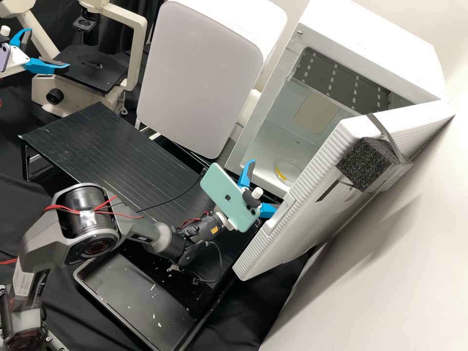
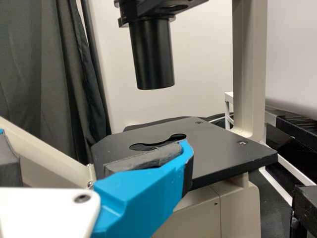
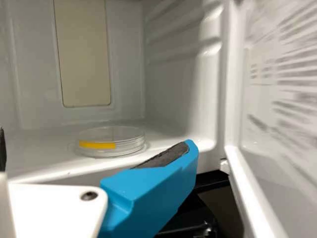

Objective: Take the petri dish out of the incubator

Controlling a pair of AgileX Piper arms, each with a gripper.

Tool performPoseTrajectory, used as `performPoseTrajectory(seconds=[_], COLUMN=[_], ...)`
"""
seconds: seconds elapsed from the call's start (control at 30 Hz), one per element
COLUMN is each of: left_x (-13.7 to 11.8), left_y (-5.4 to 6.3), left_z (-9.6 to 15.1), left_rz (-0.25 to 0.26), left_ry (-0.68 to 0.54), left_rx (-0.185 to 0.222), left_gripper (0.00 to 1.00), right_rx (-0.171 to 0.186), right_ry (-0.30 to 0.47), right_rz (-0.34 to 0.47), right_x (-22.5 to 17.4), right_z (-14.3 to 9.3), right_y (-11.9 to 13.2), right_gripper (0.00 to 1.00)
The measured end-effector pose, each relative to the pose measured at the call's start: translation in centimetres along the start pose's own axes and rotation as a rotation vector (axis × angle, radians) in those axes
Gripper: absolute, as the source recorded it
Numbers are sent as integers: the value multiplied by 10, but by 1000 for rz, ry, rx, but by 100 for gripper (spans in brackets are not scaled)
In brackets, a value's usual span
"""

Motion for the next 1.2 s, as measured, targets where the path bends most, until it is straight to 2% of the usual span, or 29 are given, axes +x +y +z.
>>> performPoseTrajectory(seconds=[0.07,0.23,0.43,0.87,1.2], left_x=[0,0,0,0,0], left_y=[0,0,0,0,0], left_z=[0,0,0,0,0], left_rz=[0,0,0,0,0], left_ry=[0,0,0,0,0], left_rx=[0,0,0,0,0], left_gripper=[100,100,100,100,100], right_rx=[-28,-65,-93,-84,-23], right_ry=[-7,-34,-44,-42,-54], right_rz=[-6,-5,-7,-22,-43], right_x=[9,24,35,49,62], right_z=[2,7,11,15,20], right_y=[-3,-6,-7,-14,-16], right_gripper=[100,100,100,100,100])
